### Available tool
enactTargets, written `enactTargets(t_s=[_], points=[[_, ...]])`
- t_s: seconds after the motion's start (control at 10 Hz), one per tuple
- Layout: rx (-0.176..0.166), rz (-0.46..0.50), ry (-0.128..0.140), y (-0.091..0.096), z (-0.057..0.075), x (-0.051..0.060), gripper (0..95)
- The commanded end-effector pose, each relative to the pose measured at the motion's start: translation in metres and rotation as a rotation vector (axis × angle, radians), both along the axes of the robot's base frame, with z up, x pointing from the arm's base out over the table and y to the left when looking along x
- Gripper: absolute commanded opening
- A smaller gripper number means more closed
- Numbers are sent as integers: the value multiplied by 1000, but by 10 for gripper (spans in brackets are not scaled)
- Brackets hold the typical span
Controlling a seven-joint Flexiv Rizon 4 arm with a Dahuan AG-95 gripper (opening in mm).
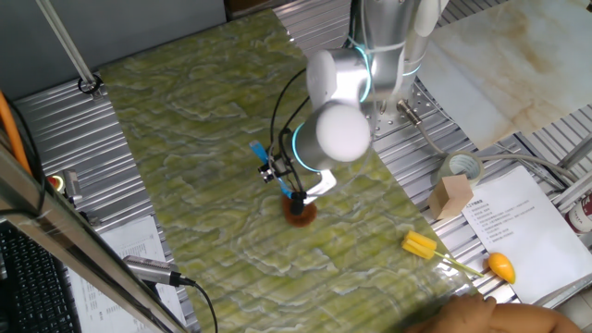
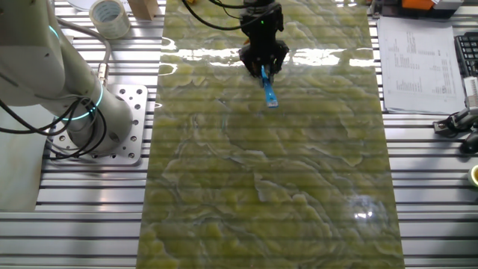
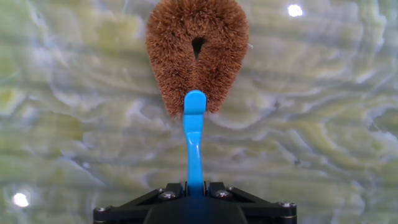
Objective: Scrub the table with a brush
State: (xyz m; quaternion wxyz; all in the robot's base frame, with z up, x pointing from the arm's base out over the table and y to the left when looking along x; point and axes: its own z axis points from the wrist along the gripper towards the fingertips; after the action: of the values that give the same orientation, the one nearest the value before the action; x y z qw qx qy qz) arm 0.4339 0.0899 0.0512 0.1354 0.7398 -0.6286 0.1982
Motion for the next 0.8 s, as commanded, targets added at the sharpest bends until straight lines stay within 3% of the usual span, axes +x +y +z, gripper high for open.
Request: enactTargets(t_s=[0.1,0.5,0.8], points=[[3,16,4,-10,-2,11,0],[9,31,14,-17,-3,16,0],[16,14,14,-12,-6,9,0]])
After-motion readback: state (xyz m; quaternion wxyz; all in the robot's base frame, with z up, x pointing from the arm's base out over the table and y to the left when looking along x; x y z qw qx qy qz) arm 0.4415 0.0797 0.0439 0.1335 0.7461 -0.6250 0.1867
